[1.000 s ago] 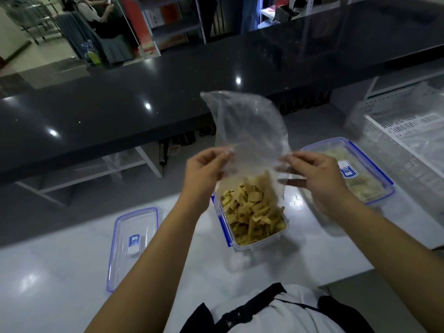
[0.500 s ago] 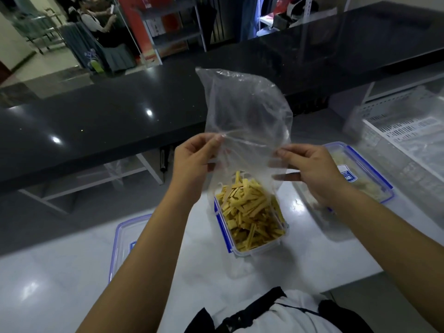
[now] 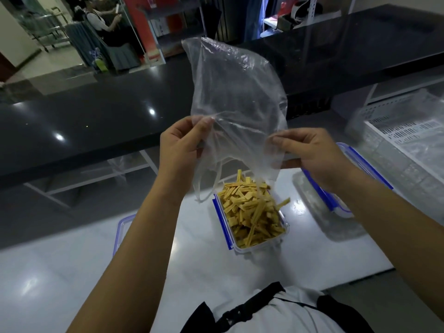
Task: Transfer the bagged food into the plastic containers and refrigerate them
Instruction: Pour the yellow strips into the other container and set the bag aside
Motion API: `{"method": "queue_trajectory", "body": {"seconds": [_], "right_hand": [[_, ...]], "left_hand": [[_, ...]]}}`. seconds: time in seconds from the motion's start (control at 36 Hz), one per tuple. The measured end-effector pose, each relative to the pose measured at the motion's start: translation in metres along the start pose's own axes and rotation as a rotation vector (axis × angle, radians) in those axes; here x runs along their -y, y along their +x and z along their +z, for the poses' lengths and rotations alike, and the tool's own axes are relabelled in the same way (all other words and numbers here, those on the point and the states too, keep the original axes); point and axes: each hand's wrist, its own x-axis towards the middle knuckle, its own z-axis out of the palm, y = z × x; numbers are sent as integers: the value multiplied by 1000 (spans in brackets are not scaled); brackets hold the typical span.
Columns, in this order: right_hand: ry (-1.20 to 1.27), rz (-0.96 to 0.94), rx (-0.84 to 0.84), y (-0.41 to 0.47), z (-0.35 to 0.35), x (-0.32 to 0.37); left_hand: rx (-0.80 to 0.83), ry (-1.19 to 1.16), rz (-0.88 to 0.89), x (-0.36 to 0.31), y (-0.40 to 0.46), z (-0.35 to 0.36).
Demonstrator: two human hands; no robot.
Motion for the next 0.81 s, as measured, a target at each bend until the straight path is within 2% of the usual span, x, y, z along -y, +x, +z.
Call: {"method": "queue_trajectory", "body": {"seconds": [0.17, 0.5, 0.69, 0.81], "right_hand": [[-131, 25, 38, -4, 8, 0], [-225, -26, -159, -16, -1, -1], [-139, -22, -278, -35, -12, -4], [-147, -30, -361, -49, -22, -11]], "left_hand": [[-6, 30, 15, -8, -3, -2], [-54, 119, -70, 12, -30, -4], [-87, 62, -73, 26, -43, 3], [-21, 22, -22, 40, -55, 9]]}}
